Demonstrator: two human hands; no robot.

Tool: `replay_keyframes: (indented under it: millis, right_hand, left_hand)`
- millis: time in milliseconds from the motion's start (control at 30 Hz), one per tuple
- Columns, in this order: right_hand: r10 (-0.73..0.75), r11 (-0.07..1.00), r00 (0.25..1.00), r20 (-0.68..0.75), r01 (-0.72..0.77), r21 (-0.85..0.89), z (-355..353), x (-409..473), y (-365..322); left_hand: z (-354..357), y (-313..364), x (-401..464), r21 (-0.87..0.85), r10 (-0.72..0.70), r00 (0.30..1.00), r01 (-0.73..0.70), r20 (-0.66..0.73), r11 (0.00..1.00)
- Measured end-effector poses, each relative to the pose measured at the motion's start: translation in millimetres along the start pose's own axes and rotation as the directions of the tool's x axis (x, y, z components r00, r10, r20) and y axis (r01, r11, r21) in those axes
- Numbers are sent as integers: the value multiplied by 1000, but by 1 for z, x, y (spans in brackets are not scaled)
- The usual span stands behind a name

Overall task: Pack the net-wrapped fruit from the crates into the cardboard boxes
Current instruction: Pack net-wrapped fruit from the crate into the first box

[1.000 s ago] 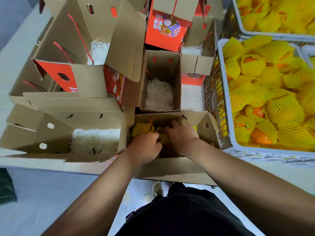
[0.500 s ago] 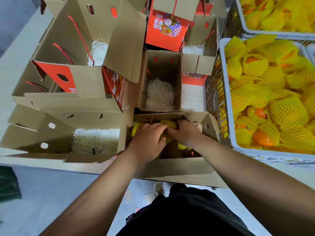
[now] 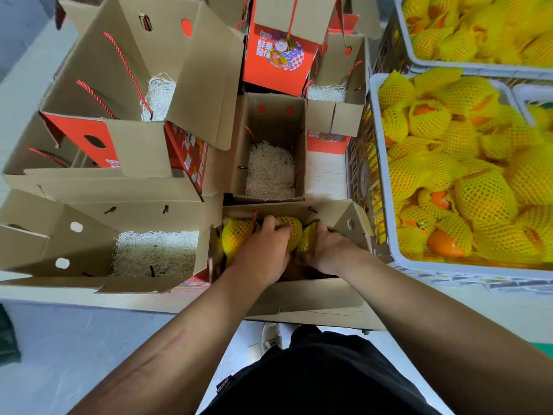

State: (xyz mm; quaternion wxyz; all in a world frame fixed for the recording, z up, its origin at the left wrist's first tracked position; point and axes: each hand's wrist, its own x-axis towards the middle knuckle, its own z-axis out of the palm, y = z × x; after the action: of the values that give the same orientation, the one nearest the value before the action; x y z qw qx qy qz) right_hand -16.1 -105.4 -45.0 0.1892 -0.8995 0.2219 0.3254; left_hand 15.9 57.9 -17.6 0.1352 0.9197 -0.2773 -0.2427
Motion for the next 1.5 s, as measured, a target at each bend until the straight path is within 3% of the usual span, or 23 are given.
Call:
replay_keyframes:
  millis: [67,167,267,367,533,633,667,733,800,867,933,1033,1167,1300,1500]
  right_hand:
    - [-19,988,996,-82,32,152,-3,2,3]
    - [-1,982,979,-206,40,185,-6,3,6]
    - [94,966,990,-103,-65,252,1,8,1]
    - [159,979,987,24,-161,124,-1,7,-3]
    - [77,997,985,-155,-74,24,-12,-18,-6]
    - [-108,994,966,-237,106,-20,-17,-49,5]
    - [-208,977,928,-310,209,-30,-21,-58,14]
    - [-348,917,782,-517,399,-13,-36,-73,35]
    - [-297,877,641,-708,476,63,-60,-72,61]
    - [-171,898,585,-793,424,118,-87,-54,90]
    - [-51,960,632,-773,244,136,-109,-22,118]
    - [-21,982,784,-620,-101,-161,-123,14,137]
    - [-72,861,885,-460,-178,-477,-119,39,127]
    - [-198,816,804,-561,-182,-549,-109,43,117]
    - [-255,873,713,-652,-119,-472,-119,4,129]
  left_hand:
    - [1,1,-1,-63,-20,1000,21,4,998]
    - [4,4,-2,-203,-57,998,57,2,978]
    - [5,6,-1,-316,-82,997,83,16,945]
    - [8,8,1,-375,-82,993,107,81,921]
    - [11,15,3,-398,-64,994,94,86,913]
    - [10,18,4,-422,-18,998,41,59,906]
    - [9,17,4,-430,1,998,27,64,902]
    - [8,15,5,-443,29,996,11,85,896]
    - [8,13,5,-448,41,995,6,96,894]
    - [7,13,5,-447,53,995,-10,83,894]
    - [8,14,7,-442,67,996,-31,66,896]
    - [11,15,10,-427,71,996,-39,59,903]
    - [16,14,13,-427,58,997,-32,46,904]
    - [18,13,13,-419,50,998,-29,39,908]
    - [18,11,12,-458,43,998,-22,36,889]
